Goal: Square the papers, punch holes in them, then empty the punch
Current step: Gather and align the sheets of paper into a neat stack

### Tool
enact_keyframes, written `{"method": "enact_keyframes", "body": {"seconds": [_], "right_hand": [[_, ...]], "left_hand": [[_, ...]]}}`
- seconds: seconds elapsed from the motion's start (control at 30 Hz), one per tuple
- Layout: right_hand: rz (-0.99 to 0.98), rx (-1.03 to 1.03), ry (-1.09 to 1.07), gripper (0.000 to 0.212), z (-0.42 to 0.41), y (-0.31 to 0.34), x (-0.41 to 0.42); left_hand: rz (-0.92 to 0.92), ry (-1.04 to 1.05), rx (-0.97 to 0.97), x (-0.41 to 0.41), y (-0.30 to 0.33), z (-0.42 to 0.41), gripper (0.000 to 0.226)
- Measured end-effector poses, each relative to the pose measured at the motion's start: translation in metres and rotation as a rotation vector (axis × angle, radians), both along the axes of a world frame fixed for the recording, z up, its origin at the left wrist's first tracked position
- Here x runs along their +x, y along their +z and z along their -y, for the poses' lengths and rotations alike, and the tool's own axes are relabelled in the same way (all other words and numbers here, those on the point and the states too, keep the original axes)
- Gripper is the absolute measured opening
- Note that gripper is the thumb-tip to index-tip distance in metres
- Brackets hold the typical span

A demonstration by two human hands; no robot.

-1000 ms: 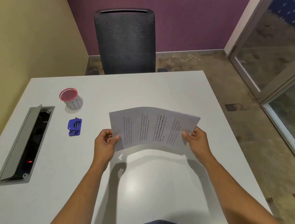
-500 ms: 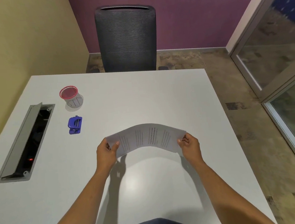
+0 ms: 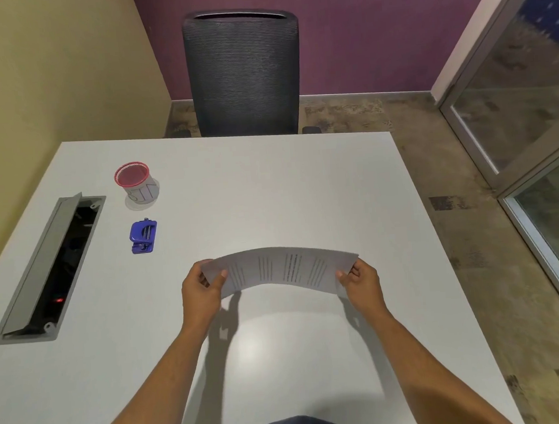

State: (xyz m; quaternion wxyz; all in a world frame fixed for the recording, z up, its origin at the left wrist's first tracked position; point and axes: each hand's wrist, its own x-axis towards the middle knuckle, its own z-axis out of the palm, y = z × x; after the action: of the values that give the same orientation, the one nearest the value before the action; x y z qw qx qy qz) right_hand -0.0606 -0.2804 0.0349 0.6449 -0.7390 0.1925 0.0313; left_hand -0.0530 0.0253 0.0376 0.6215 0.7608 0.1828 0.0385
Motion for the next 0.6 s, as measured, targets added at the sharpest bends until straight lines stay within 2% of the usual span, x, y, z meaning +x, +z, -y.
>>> {"method": "enact_keyframes", "body": {"seconds": [0.2,0.27,0.37,0.43,0.53,0.6], "right_hand": [[-0.023,-0.021,-0.072,0.02,0.005,-0.001,0.003],[-0.064,0.025,-0.122,0.031,0.008,-0.003,0.002],[-0.166,0.085,-0.154,0.062,0.009,-0.011,-0.007],[-0.229,0.243,-0.152,0.072,0.009,-0.018,-0.013],[-0.252,0.575,-0.088,0.071,0.006,-0.022,-0.019],[-0.199,0.708,-0.038,0.068,-0.001,-0.02,-0.018]], "left_hand": [[0.011,-0.039,0.023,0.006,0.012,0.001,0.032],[0.009,-0.037,-0.017,0.008,0.017,0.002,0.029],[0.008,0.008,-0.181,0.009,0.024,0.005,0.02],[0.004,0.037,-0.285,0.008,0.027,0.007,0.016],[-0.006,0.046,-0.394,0.006,0.029,0.013,0.017],[-0.011,0.041,-0.446,0.004,0.03,0.018,0.025]]}}
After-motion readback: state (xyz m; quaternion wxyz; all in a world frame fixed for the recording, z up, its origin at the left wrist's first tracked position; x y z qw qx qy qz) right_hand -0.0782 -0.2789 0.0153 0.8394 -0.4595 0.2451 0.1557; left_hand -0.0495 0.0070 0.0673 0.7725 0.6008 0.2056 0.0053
